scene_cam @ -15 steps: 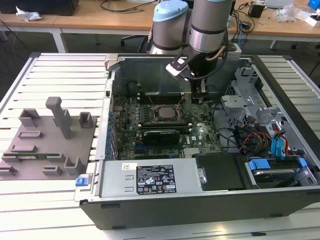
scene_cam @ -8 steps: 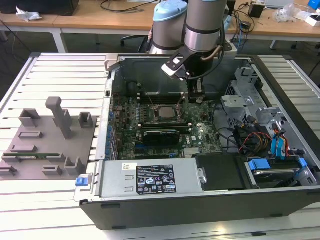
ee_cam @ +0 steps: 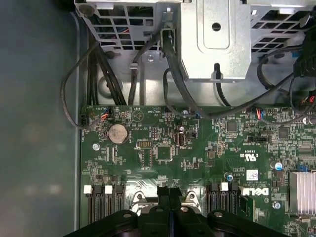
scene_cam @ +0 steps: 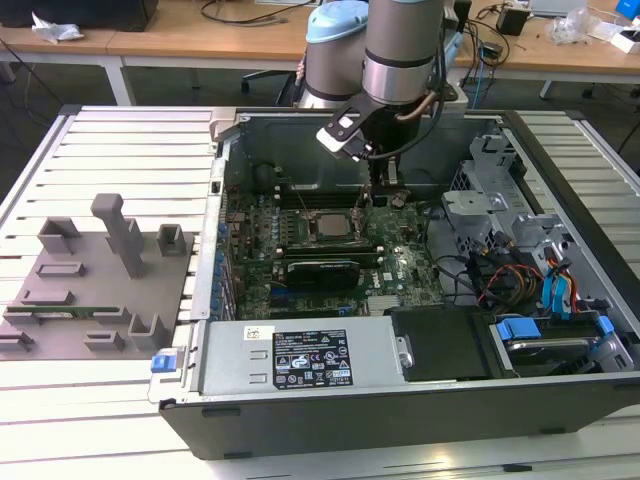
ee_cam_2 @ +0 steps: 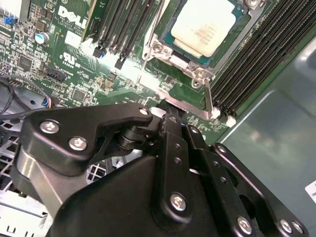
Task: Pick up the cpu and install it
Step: 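Close the cpu cover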
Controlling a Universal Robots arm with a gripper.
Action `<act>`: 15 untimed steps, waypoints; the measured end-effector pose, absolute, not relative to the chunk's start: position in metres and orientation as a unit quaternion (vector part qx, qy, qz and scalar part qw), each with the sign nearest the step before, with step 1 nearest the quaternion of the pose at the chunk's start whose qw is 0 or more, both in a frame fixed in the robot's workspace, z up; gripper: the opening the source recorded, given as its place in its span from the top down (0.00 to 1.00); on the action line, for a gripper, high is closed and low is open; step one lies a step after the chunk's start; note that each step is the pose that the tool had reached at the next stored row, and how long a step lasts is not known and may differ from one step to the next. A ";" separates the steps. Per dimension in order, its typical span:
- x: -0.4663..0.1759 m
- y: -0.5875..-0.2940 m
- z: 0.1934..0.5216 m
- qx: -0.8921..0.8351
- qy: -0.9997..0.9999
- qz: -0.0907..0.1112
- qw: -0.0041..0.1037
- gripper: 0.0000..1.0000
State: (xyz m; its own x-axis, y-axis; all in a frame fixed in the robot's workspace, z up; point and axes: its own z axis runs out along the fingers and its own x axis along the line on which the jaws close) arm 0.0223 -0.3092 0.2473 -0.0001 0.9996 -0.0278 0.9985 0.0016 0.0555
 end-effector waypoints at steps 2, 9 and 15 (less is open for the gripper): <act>0.017 -0.309 0.245 0.706 0.707 0.010 0.030 0.89; 0.011 -0.309 0.244 0.706 0.707 0.010 0.030 0.89; 0.011 -0.309 0.244 0.706 0.707 0.010 0.030 0.89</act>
State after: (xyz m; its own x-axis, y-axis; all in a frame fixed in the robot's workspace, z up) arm 0.0111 -0.3091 0.2439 -0.0001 0.9996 -0.0278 0.9984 0.0016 0.0561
